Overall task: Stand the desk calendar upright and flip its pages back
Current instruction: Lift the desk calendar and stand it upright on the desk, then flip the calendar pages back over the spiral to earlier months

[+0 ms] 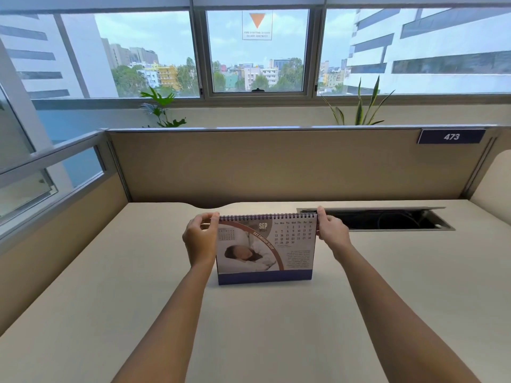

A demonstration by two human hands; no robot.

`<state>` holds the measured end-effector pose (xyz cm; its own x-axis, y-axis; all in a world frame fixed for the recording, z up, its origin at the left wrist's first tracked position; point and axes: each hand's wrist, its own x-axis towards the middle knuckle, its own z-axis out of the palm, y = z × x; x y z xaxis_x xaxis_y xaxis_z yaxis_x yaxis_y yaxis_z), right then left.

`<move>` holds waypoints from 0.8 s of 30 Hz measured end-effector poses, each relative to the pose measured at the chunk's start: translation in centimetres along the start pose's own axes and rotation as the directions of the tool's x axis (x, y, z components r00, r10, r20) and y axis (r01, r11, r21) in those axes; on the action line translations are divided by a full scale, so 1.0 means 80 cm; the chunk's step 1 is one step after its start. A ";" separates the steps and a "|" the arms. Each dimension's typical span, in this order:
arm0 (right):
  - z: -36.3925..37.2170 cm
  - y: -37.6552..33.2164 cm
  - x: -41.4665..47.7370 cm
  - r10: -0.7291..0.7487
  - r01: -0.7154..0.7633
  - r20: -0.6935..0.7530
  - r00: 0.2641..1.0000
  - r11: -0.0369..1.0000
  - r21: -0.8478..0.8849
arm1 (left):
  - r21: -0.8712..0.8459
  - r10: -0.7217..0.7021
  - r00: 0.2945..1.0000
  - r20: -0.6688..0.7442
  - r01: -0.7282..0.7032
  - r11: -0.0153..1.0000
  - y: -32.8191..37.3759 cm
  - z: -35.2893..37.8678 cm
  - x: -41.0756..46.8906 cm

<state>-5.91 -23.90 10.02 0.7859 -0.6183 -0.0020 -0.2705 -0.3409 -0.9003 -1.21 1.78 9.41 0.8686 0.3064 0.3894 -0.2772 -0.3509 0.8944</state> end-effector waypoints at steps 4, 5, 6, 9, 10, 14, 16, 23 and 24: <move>-0.014 -0.021 0.010 0.076 -0.067 0.096 0.992 0.993 -0.097 | 0.002 -0.009 1.000 -0.009 0.009 1.000 0.000 0.000 -0.001; -0.016 -0.025 0.012 0.088 -0.076 0.116 0.989 0.992 -0.105 | 0.001 -0.010 1.000 -0.010 0.010 1.000 0.000 0.000 -0.002; -0.018 -0.030 0.013 0.099 -0.082 0.136 0.986 0.989 -0.124 | 0.000 -0.011 1.000 -0.011 0.011 1.000 0.001 0.000 -0.001; -0.020 -0.043 0.016 0.119 -0.080 0.185 0.976 0.976 -0.203 | -0.005 -0.012 1.000 -0.013 0.012 1.000 0.001 0.000 -0.001; -0.020 -0.046 0.016 0.122 -0.078 0.192 0.974 0.972 -0.221 | -0.008 -0.014 1.000 -0.012 0.014 1.000 0.002 0.000 -0.001; -0.019 -0.056 0.018 0.147 -0.096 0.217 0.965 0.969 -0.228 | -0.014 -0.021 1.000 -0.011 0.021 1.000 0.002 -0.001 0.000; -0.019 -0.058 0.018 0.155 -0.108 0.222 0.963 0.972 -0.210 | -0.011 -0.022 1.000 -0.014 0.021 1.000 0.003 -0.001 0.000; -0.024 -0.064 0.020 0.216 -0.216 0.265 0.940 0.976 -0.031 | -0.027 -0.034 0.999 -0.019 0.034 0.999 0.004 -0.003 -0.001; -0.024 -0.065 0.020 0.233 -0.233 0.267 0.935 0.972 -0.030 | -0.029 -0.036 0.999 -0.017 0.035 0.999 0.004 -0.003 -0.001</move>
<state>-4.27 -24.47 15.55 0.8207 -0.4682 -0.3275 -0.4628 -0.2083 -0.8617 -1.45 1.83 9.70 0.8707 0.3341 0.3610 -0.2584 -0.3139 0.9136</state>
